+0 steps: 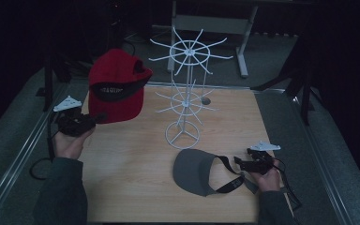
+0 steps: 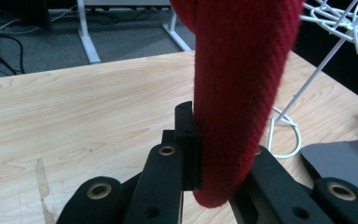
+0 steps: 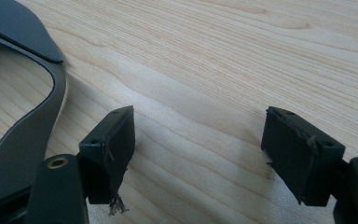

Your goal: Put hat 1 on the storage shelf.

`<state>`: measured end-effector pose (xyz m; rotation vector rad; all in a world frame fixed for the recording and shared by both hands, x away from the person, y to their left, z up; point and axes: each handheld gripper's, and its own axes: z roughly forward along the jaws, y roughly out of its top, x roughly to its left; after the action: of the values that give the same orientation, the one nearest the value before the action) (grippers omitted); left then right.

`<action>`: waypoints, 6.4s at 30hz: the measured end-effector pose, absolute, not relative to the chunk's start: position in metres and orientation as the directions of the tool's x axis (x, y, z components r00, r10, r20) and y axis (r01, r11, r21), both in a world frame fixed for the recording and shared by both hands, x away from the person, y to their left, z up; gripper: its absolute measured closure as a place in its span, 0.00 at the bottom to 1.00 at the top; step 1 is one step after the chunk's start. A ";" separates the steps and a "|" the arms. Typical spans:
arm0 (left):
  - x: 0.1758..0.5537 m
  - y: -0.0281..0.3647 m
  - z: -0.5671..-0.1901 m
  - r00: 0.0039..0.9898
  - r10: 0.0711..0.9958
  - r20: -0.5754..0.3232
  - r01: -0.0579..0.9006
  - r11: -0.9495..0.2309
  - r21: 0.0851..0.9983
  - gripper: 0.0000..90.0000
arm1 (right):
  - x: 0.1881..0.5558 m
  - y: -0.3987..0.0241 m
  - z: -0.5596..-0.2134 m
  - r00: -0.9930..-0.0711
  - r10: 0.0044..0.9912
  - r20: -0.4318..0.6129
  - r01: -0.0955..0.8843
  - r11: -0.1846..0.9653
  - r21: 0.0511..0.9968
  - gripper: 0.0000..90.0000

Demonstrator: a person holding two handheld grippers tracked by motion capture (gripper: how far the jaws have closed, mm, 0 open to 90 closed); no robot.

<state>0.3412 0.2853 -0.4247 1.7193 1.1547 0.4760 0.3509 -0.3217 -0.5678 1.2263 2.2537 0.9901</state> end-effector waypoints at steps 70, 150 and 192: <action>0.342 0.275 -0.383 0.492 0.850 -0.191 0.387 -0.017 0.922 0.95 | 0.351 -0.322 -0.568 -0.542 0.840 -0.005 0.564 0.369 0.739 0.29; 0.336 0.259 -0.376 0.567 0.772 -0.287 0.366 0.076 0.928 0.95 | 0.350 -0.322 -0.568 -0.539 0.842 -0.007 0.565 0.367 0.739 0.29; 0.324 0.257 -0.424 0.567 0.784 -0.254 0.382 0.022 0.924 0.69 | 0.350 -0.322 -0.568 -0.539 0.842 -0.003 0.566 0.366 0.739 0.29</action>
<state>0.3235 0.2565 -0.4237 1.5877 1.0106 0.4127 0.3502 -0.3221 -0.5678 1.2292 2.2505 0.9903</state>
